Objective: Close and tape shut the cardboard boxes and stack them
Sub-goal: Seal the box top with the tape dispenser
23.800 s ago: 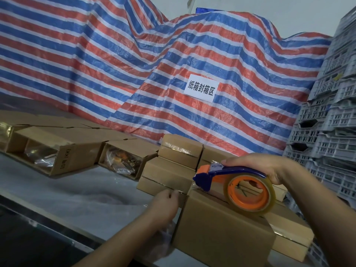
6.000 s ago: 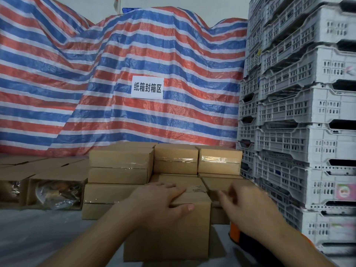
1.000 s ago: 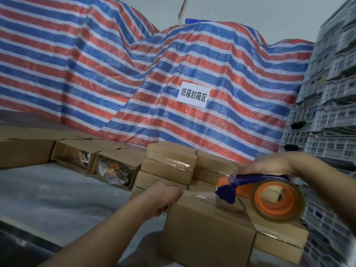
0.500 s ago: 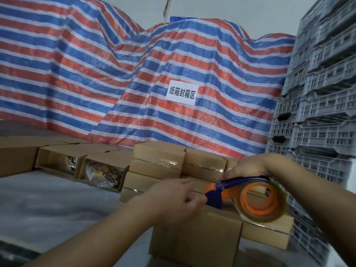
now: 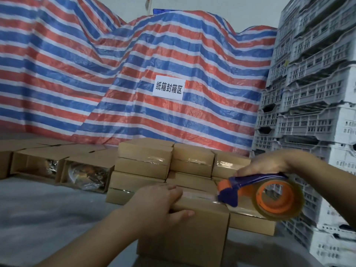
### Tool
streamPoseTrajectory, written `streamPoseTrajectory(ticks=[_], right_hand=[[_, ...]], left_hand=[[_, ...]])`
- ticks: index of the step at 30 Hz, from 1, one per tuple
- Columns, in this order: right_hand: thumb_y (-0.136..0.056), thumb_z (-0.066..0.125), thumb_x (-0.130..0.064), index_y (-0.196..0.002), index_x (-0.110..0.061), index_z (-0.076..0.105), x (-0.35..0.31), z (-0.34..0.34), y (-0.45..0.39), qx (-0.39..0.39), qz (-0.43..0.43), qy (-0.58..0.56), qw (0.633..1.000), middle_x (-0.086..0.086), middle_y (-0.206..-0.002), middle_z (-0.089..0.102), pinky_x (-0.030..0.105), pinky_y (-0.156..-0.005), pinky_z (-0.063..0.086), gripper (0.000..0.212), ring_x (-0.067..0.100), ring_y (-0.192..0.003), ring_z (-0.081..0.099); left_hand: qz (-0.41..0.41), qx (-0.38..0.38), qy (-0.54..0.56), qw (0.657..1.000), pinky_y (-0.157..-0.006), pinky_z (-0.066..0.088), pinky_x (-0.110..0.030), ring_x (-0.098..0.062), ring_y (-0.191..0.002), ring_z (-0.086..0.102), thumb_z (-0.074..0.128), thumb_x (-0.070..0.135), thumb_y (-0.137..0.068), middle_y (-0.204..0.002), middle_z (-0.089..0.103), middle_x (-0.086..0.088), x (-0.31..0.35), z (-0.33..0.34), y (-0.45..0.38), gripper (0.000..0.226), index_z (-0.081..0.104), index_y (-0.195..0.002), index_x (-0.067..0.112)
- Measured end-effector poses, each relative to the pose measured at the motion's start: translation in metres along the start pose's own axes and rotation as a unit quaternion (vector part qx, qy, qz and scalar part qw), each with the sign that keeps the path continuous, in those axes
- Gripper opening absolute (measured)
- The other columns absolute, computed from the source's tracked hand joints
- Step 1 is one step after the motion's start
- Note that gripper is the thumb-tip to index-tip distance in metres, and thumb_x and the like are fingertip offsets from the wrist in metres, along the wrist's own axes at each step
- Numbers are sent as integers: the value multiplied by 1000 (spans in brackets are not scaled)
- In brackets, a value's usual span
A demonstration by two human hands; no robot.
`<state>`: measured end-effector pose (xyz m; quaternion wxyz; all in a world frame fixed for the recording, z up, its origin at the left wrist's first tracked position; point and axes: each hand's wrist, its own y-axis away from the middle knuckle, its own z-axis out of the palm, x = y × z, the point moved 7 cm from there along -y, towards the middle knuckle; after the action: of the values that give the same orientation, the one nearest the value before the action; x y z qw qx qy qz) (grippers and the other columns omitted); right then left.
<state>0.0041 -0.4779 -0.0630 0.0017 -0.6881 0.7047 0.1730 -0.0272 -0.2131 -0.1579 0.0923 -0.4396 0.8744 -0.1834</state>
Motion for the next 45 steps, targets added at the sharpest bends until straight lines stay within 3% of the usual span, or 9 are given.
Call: streamPoseTrajectory(ticks=[8, 11, 15, 21, 28, 31, 33, 41, 45], right_hand=[[-83, 50, -79, -85, -22, 71, 14, 5, 5, 65, 36, 41, 996, -7, -64, 70, 25, -70, 48, 61, 5, -52, 63], [-85, 50, -77, -85, -22, 70, 16, 10, 6, 55, 33, 21, 998, -7, -64, 69, 24, -66, 48, 58, 7, -53, 62], [-87, 50, -74, -85, -21, 69, 23, 18, 1, 46, 18, -14, 999, -5, -66, 68, 24, -68, 50, 56, 9, -55, 62], [-61, 52, -89, -99, -12, 71, 34, 4, 13, 53, -13, -20, 998, 5, -83, 70, 35, -80, 50, 88, 17, -71, 63], [-86, 45, -80, -94, -23, 71, 52, 31, 5, 64, -11, 10, 998, -5, -79, 71, 35, -90, 54, 62, 11, -71, 65], [-80, 45, -84, -95, -24, 72, 56, 38, 3, 63, -28, -36, 997, -5, -79, 72, 34, -88, 53, 68, 9, -69, 65], [-65, 44, -95, -95, -24, 72, 58, 41, 2, 66, -42, -43, 996, -5, -80, 72, 35, -90, 53, 81, 10, -72, 66], [-86, 48, -72, -69, -29, 70, 71, 39, 20, 28, -109, -157, 981, -11, -61, 64, 18, -60, 47, 51, 4, -52, 56], [-92, 48, -68, -68, -27, 66, 62, 30, 45, 45, -79, -56, 994, -14, -55, 63, 14, -55, 46, 50, -1, -47, 57]], left_hand=[[-20, -23, -41, 999, -66, 42, -29, -6, -74, 51, 35, 86, -77, -84, 55, 10, 35, -13, -27, 64, 57, -98, 30], [-3, -47, -14, 999, -67, 43, -30, -8, -84, 53, 40, 87, -74, -98, 58, 7, 59, 0, -38, 67, 59, -106, 31], [-16, -69, -13, 997, -103, 38, -39, -18, -129, 45, 43, 81, -80, -145, 45, 1, 64, 22, -40, 80, 43, -139, 28], [2, -64, -16, 998, -109, 31, -39, -17, -136, 38, 39, 82, -81, -155, 34, 3, 63, 20, -39, 84, 34, -146, 29], [13, -59, 20, 998, -99, 35, -32, -11, -125, 44, 42, 81, -79, -147, 41, 10, 66, 12, -37, 83, 25, -148, 37], [31, -73, 29, 996, -88, 34, -26, -11, -119, 45, 47, 75, -81, -141, 44, 11, 75, 3, -41, 76, 25, -146, 41], [44, -81, 11, 996, -102, 33, -36, -15, -132, 38, 47, 72, -84, -148, 38, 7, 88, 4, -45, 76, 24, -148, 37], [47, -65, -26, 996, -118, 14, -40, -16, -146, 21, 42, 60, -95, -162, 19, 3, 97, 18, -46, 72, 16, -154, 27], [53, -65, -21, 996, -118, 13, -40, -16, -147, 20, 42, 61, -94, -162, 18, 4, 96, 20, -47, 74, 15, -155, 28]])
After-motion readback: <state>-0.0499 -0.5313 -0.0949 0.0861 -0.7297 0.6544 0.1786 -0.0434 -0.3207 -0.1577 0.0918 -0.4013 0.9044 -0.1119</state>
